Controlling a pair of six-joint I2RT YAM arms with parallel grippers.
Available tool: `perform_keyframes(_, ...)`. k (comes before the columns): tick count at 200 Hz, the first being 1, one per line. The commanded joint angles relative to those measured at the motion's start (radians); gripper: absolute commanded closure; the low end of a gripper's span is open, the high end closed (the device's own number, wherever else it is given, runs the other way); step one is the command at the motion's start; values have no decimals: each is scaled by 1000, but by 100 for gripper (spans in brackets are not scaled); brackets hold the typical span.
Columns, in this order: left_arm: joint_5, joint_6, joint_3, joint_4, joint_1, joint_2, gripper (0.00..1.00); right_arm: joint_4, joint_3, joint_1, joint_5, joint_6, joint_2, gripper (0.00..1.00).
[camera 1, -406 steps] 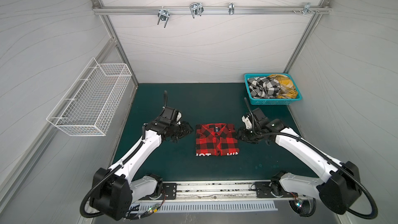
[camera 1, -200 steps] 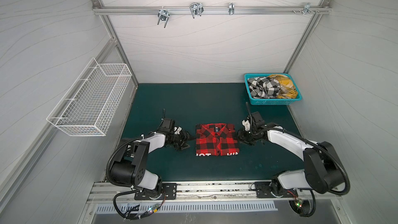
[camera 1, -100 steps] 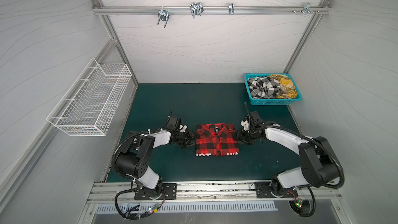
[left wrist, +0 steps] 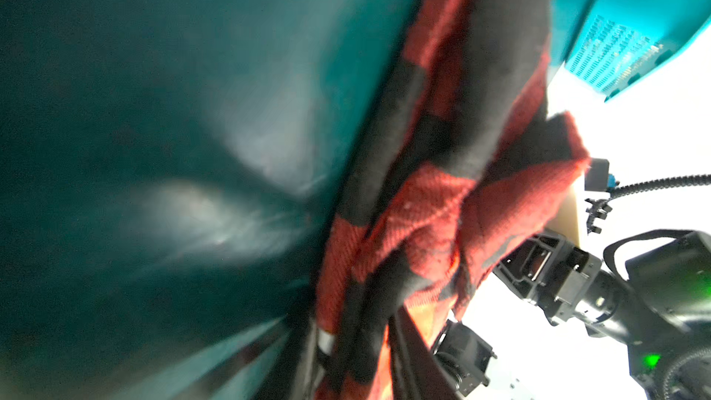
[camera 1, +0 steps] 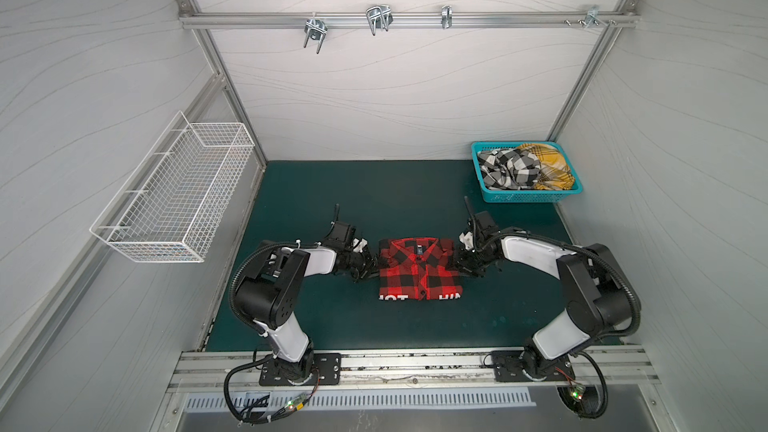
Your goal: Fold and stack the long sleeve shirts
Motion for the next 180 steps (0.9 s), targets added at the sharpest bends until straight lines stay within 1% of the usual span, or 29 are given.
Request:
perform_keyframes(1,-70,-19,27,-42,-37,21,75,-25,15,-6,-18,-12,12,61)
perform_keyframes(16,-81,-13,52,-73,-53,-1,79,-25,16,-6,-18,-10,18,61)
perform_keyframes(42,-97,7,94,-136,-55,-27,87,-25,20,-6,-16,-9,23,62)
perform_keyframes(58,-101,17,119,-163,-55,-38,90,-25,19,-6,-16,-10,23,62)
perform_keyframes(83,-107,40,157,-220,-56,-57,100,-20,13,-6,-13,-8,7,63)
perform_keyframes(127,-196,165,237,-403,-55,-66,100,6,-35,-7,9,-1,-90,63)
perform_keyframes(180,-373,302,332,-603,-55,-48,100,15,-59,-12,17,5,-137,64)
